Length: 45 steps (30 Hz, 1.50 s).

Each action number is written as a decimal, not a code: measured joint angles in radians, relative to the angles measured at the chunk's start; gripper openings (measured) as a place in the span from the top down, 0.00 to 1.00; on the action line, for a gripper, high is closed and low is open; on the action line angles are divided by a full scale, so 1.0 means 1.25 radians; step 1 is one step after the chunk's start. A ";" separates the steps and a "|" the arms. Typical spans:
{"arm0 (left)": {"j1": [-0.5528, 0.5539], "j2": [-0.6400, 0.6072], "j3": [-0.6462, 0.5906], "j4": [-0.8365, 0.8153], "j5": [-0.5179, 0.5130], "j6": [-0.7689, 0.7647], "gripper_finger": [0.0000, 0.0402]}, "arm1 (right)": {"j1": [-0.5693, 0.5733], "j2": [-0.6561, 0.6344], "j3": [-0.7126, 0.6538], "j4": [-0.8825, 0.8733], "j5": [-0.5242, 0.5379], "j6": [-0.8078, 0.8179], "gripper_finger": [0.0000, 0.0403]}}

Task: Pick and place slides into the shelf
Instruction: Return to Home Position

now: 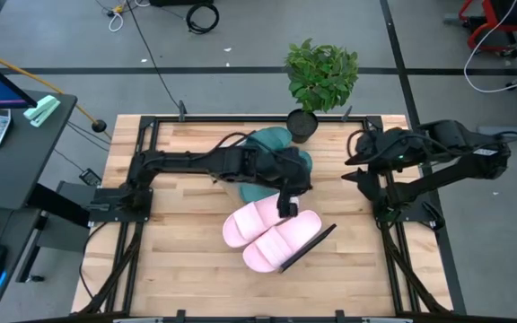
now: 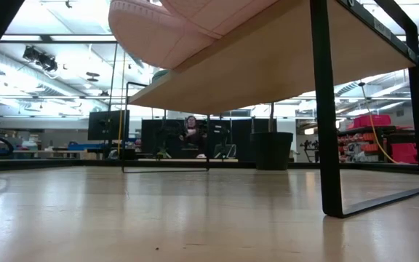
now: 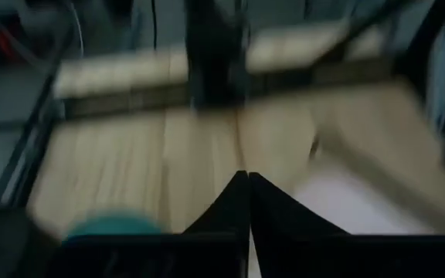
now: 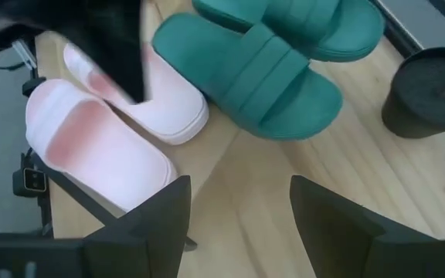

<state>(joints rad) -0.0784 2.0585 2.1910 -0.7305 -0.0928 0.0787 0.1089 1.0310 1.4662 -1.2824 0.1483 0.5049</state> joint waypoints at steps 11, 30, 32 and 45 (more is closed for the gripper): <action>-0.016 -0.004 -0.064 0.239 0.009 -0.125 0.98 | 0.000 -0.086 0.000 -0.011 0.014 0.012 0.43; -0.025 -0.081 -0.429 0.794 -0.071 -0.207 0.99 | 0.001 -0.169 0.000 -0.094 -0.107 0.012 0.92; -0.025 -0.099 -0.500 0.953 -0.071 -0.228 0.99 | 0.001 -0.181 0.000 -0.094 -0.105 0.013 0.97; -0.015 -0.400 -0.936 1.194 -0.194 -0.199 0.99 | 0.001 -0.176 0.000 -0.093 -0.091 0.017 0.99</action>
<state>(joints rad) -0.0967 1.5583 1.0207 0.7620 -0.3355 -0.1707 0.1097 0.8106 1.4662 -1.3990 0.0348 0.5265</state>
